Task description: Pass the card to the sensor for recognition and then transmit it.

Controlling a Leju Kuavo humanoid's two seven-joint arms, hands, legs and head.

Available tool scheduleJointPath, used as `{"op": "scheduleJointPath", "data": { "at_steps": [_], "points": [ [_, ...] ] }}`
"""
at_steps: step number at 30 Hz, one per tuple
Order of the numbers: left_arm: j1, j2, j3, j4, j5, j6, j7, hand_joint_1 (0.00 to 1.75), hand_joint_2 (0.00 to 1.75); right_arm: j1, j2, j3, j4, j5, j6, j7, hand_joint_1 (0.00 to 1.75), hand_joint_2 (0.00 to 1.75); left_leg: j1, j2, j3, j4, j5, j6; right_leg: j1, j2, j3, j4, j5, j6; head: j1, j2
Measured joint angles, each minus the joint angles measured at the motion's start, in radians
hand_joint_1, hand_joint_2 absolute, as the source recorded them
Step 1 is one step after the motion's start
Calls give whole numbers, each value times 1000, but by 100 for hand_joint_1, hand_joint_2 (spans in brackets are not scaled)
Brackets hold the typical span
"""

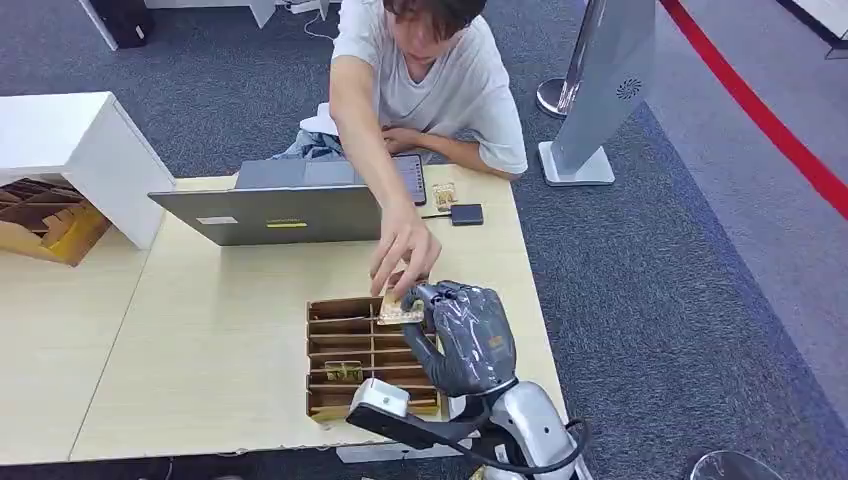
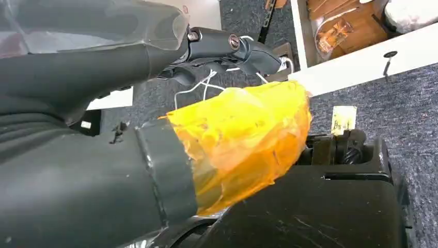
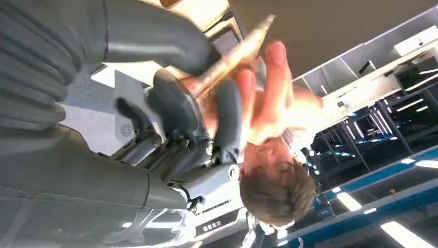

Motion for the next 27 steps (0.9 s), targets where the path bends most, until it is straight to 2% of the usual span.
{"op": "scheduleJointPath", "data": {
  "at_steps": [5,6,17,18,27],
  "points": [
    [-1,0,0,0,0,-2,0,0,0,-5,5,0,14,0,0,3,17,175,0,0,0,0,0,0,0,0,0,0,0,0,0,0],
    [-1,0,0,0,0,-2,0,0,0,-6,5,0,16,0,0,3,0,175,0,0,0,0,0,0,0,0,0,0,0,0,0,0],
    [-1,0,0,0,0,-2,0,0,0,-11,8,0,31,7,2,21,0,175,0,0,0,0,0,0,0,0,0,0,0,0,0,0],
    [-1,0,0,0,0,-2,0,0,0,-11,8,0,31,10,2,25,0,0,0,0,0,0,0,0,0,0,0,0,0,0,0,0],
    [-1,0,0,0,8,3,5,0,0,-2,8,4,-28,12,-10,14,0,0,0,0,0,0,0,0,0,0,0,0,0,0,0,0]
  ]
}}
